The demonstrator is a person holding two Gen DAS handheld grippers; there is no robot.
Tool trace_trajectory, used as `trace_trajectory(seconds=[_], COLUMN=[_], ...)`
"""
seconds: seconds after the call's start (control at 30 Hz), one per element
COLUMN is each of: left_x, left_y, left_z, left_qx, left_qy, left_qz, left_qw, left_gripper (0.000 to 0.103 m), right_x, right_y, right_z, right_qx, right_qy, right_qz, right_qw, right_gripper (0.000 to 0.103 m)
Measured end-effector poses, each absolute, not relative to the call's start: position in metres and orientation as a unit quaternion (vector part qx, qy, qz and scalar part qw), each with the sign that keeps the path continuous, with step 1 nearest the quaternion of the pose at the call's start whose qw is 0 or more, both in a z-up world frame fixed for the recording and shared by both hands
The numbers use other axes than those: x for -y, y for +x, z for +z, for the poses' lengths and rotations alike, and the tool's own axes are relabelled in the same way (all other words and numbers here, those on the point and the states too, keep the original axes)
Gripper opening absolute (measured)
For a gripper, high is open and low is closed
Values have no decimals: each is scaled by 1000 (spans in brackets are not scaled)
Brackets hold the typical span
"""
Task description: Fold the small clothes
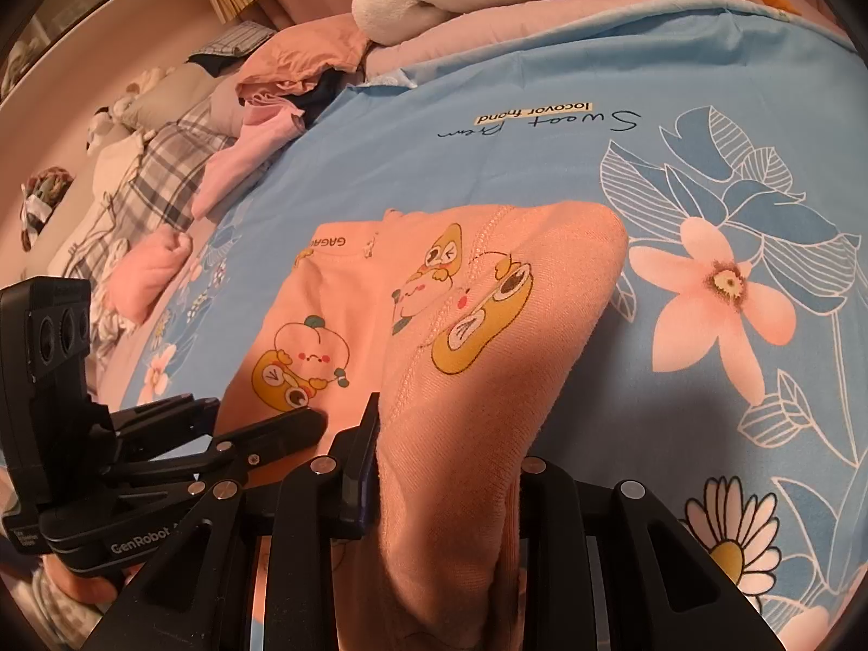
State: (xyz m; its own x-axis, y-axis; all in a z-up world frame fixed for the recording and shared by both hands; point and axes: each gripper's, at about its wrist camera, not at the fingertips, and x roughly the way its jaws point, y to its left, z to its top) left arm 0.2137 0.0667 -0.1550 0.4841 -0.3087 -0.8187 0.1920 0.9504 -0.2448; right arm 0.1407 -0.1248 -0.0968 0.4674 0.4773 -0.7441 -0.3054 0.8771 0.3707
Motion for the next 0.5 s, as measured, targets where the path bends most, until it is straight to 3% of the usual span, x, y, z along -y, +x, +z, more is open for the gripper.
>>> trace_trajectory(seconds=[0.5], left_x=[-66], left_y=[215], left_z=[-155], left_qx=[-489], left_qy=[-56], left_qz=[-144], left_qw=[859], left_gripper=[37], right_x=[126], right_y=[141], right_z=[-98], right_qx=[-464], right_qy=[90], right_qz=[229], right_qw=[851], right_gripper=[28])
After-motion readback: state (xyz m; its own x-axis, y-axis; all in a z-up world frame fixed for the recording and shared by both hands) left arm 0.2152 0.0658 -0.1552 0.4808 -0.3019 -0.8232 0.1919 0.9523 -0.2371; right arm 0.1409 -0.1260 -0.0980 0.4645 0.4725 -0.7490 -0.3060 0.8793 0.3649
